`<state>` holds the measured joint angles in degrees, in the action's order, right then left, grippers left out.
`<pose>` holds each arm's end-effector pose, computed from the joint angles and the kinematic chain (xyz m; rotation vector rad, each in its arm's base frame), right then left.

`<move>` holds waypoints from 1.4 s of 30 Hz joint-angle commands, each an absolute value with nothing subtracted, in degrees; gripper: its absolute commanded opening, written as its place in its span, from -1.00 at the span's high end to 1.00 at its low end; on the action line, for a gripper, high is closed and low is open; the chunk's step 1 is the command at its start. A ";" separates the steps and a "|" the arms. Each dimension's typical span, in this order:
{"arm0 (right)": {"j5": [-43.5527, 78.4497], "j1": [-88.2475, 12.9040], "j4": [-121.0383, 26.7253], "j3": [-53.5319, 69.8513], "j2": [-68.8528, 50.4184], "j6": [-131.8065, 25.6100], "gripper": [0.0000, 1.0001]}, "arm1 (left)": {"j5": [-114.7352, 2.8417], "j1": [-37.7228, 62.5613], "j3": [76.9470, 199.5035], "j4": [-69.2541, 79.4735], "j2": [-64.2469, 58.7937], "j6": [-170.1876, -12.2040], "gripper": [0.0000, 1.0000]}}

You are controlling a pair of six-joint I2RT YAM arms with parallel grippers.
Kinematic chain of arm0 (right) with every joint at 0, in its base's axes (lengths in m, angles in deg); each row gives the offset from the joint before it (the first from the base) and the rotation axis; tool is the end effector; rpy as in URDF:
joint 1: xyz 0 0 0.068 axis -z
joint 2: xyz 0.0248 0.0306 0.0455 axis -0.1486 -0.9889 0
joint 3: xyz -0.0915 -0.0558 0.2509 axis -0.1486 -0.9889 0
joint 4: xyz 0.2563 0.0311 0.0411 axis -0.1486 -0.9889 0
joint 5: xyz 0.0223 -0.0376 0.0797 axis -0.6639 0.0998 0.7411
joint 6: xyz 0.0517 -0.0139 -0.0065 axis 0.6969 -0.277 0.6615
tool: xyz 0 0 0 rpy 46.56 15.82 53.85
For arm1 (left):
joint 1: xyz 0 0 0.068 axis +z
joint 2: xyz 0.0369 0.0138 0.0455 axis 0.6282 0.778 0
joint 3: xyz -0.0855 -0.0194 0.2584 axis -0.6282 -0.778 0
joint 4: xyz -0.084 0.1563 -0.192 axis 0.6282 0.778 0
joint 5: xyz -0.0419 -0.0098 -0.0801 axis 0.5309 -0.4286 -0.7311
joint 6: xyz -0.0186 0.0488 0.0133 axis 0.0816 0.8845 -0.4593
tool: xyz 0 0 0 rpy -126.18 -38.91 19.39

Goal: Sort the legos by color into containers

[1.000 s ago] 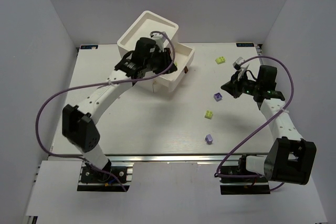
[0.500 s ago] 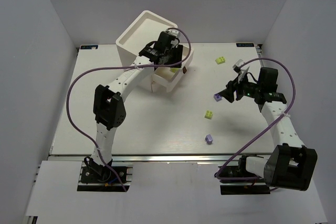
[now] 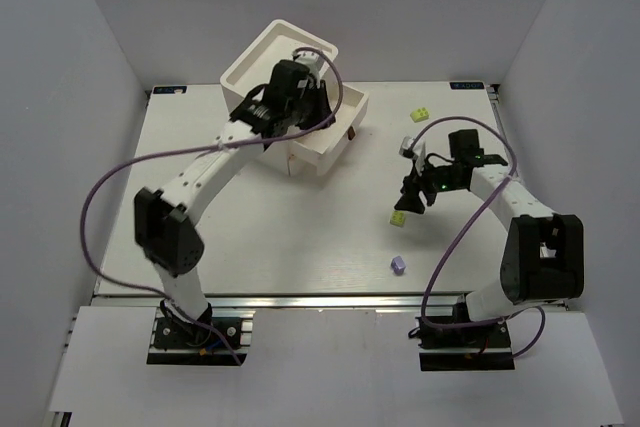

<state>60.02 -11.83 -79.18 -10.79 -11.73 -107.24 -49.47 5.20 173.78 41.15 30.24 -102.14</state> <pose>0.2831 0.0438 0.2351 -1.2146 1.9005 0.7434 0.3646 -0.2446 0.3592 0.2362 2.2235 -0.5840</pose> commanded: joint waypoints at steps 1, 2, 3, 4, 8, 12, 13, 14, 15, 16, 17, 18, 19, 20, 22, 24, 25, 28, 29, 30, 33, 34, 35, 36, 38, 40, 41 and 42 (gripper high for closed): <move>50.00 -15.83 -78.49 -10.43 -13.21 -108.27 -0.30 | -55.59 4.99 163.74 33.95 14.47 -107.20 0.41; 47.89 -16.45 -77.86 -10.61 -13.48 -107.56 -0.40 | -56.03 4.99 156.39 32.71 11.72 -107.91 -0.02; 45.17 -18.11 -77.76 -10.70 -14.09 -107.29 -0.58 | -56.56 4.99 152.67 30.35 8.91 -108.61 -0.20; 44.18 -18.65 -78.02 -10.52 -14.44 -107.37 -0.60 | -57.17 4.99 149.32 29.02 3.75 -109.66 -0.33; 37.16 -21.46 -77.42 -11.75 -15.32 -105.71 -0.61 | -56.65 4.99 136.92 27.52 -6.13 -112.92 -0.50; 32.05 -22.78 -76.01 -13.59 -16.55 -104.74 -0.61 | -55.33 4.99 129.44 27.52 -12.03 -116.26 -0.51; 31.35 -23.22 -75.48 -14.12 -16.73 -104.48 -0.61 | -55.24 4.99 127.08 27.52 -13.00 -117.22 -0.51; 30.12 -23.40 -74.96 -14.39 -16.99 -104.30 -0.61 | -55.33 4.99 126.27 27.52 -14.22 -117.58 -0.51; 29.59 -23.57 -73.99 -14.56 -17.17 -104.21 -0.62 | -55.16 4.99 125.74 27.60 -14.58 -118.02 -0.52; 29.06 -24.10 -73.46 -14.74 -17.34 -104.04 -0.62 | -54.98 4.99 124.60 27.69 -15.11 -118.37 -0.52; 28.62 -24.19 -73.19 -14.65 -17.87 -104.03 -0.63 | -54.81 4.99 124.33 28.04 -15.64 -118.46 -0.52; 28.36 -24.36 -73.28 -14.39 -18.13 -103.95 -0.62 | -54.72 4.99 124.07 28.13 -15.73 -118.55 -0.51; 28.18 -24.71 -73.11 -14.30 -18.40 -103.95 -0.62 | -54.63 4.99 123.72 28.22 -15.82 -118.55 -0.52; 27.65 -24.98 -72.84 -14.39 -18.84 -104.03 -0.62 | -54.45 4.99 123.54 28.57 -15.91 -118.46 -0.52; 27.04 -25.33 -71.79 -15.00 -19.45 -104.47 -0.60 | -54.63 4.99 122.93 28.74 -16.08 -118.55 -0.51; 26.16 -25.77 -71.17 -15.27 -19.98 -104.56 -0.50 | -54.72 4.99 122.31 28.49 -16.26 -118.99 -0.52; 26.07 -25.95 -70.91 -15.27 -20.59 -104.65 -0.45 | -54.80 4.99 121.78 28.31 -16.34 -119.25 -0.51; 25.63 -26.39 -69.77 -15.70 -20.86 -104.12 -0.24 | -55.15 4.99 120.29 28.04 -17.05 -120.22 -0.51; 25.71 -26.65 -69.50 -16.14 -20.77 -104.12 -0.16 | -54.98 4.99 119.68 27.96 -17.40 -120.48 -0.51; 25.72 -26.74 -69.33 -16.32 -20.60 -104.21 -0.10 | -54.98 4.99 119.32 28.04 -17.92 -120.83 -0.51; 26.77 -26.74 -69.85 -16.41 -20.33 -104.82 0.34 | -54.28 4.99 118.09 28.13 -18.89 -121.45 -0.52; 28.16 -26.91 -71.07 -16.24 -19.99 -105.43 0.51 | -54.28 4.99 117.83 28.13 -19.50 -121.63 -0.51; 29.05 -26.83 -72.04 -15.63 -19.72 -105.79 0.89 | -53.93 4.99 117.39 28.13 -19.77 -121.71 -0.51; 30.19 -26.57 -73.18 -13.88 -19.54 -105.97 1.00 | -54.19 4.99 117.21 28.22 -19.86 -122.06 -0.52; 35.45 -26.48 -77.64 -10.54 -17.61 -105.70 1.00 | -54.45 4.99 116.86 28.22 -20.21 -122.24 -0.52; 40.53 -26.21 -80.12 -3.95 -15.33 -105.53 1.00 | -54.54 4.99 116.51 28.05 -20.47 -122.33 -0.51; 41.70 -26.47 -79.53 -1.67 -14.98 -103.44 1.00 | -54.63 4.99 116.33 27.70 -20.65 -122.42 -0.52; 42.15 -26.56 -78.48 2.71 -14.71 -101.42 1.00 | -54.72 4.99 115.63 27.52 -20.74 -122.51 -0.51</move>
<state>34.41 -26.57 -78.75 -7.51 -19.42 -104.25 -54.67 5.05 116.91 28.97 -19.06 -121.88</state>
